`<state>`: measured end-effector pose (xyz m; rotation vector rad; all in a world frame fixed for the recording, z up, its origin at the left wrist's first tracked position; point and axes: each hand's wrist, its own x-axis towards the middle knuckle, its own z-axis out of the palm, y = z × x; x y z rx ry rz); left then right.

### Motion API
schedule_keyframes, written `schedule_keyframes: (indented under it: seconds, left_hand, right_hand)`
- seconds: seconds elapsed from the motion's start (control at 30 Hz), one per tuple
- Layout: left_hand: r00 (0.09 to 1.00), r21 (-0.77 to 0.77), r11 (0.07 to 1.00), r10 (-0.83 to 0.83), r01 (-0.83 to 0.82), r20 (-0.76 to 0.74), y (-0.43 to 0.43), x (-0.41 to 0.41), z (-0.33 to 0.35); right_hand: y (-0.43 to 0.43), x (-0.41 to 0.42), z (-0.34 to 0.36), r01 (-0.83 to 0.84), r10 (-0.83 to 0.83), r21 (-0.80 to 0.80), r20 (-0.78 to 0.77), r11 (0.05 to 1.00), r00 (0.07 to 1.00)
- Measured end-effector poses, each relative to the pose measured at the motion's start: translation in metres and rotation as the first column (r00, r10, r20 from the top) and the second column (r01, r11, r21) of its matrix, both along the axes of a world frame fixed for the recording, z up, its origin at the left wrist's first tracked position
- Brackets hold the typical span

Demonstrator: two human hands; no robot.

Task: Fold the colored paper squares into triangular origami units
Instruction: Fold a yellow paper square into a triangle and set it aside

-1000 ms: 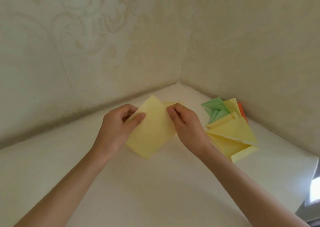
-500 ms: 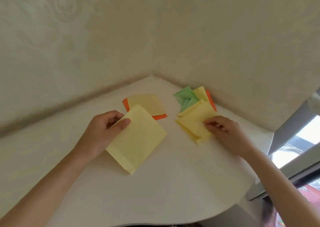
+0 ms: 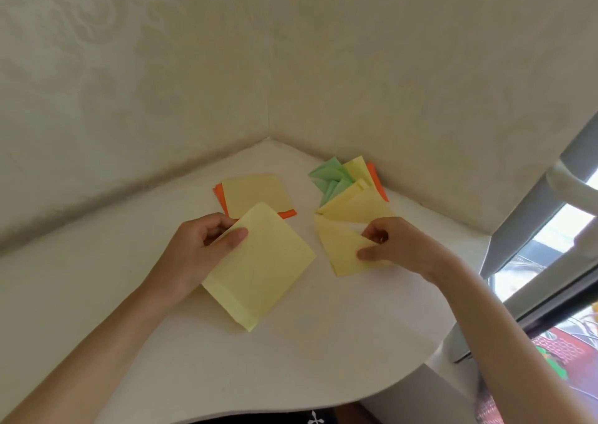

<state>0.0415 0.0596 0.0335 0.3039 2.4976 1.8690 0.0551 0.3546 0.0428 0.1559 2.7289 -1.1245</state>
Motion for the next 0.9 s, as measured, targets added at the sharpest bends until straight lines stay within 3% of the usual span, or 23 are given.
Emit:
schedule_keyframes:
  seconds: [0.07,0.13,0.17,0.2,0.27,0.33,0.43,0.5,0.63,0.9]
  left_hand:
    - [1.0,0.02,1.0,0.017,-0.018,0.005,-0.005,-0.001,0.003]
    - [0.999,0.039,0.999,0.035,-0.036,0.004,-0.009,-0.003,0.007]
    - [0.999,0.048,0.998,0.042,-0.042,0.005,-0.011,-0.004,0.009]
    - [0.999,0.053,0.997,0.046,-0.046,0.006,-0.012,-0.004,0.01]
    - [0.999,0.052,0.997,0.048,-0.048,0.006,-0.013,-0.004,0.01]
    - [0.999,0.048,0.998,0.046,-0.046,0.012,-0.013,-0.004,0.01]
    - [0.999,0.032,0.999,0.037,-0.038,0.009,-0.01,-0.003,0.007]
    - [1.0,0.022,0.999,0.026,-0.026,0.0,-0.009,-0.003,0.005]
    - [1.0,0.031,0.999,0.008,-0.007,-0.003,-0.009,-0.005,0.004]
    - [1.0,0.032,0.999,0.012,-0.013,0.009,-0.011,-0.004,0.003]
  right_hand:
    - [-0.01,-0.004,0.0,0.061,-0.09,-0.179,-0.161,0.982,0.983]
    - [-0.017,-0.007,0.003,0.081,-0.202,-0.266,-0.467,0.961,0.861]
    - [-0.018,-0.009,0.005,0.082,-0.185,-0.19,-0.628,0.978,0.756]
    - [-0.018,-0.012,0.005,0.111,-0.084,-0.016,-0.762,0.994,0.642]
    - [-0.012,-0.017,-0.003,0.244,0.183,0.346,-0.84,0.906,0.511]
    - [-0.005,-0.022,-0.014,0.28,0.241,0.482,-0.764,0.83,0.599]
    - [0.0,-0.024,-0.027,0.138,0.207,0.586,-0.482,0.798,0.852]
    - [0.0,-0.022,-0.027,0.062,0.179,0.602,-0.333,0.796,0.926]
    - [-0.006,-0.025,-0.03,0.017,0.09,0.616,-0.143,0.788,0.986]
    - [-0.016,-0.059,-0.031,0.105,0.001,0.599,-0.174,0.794,0.985]
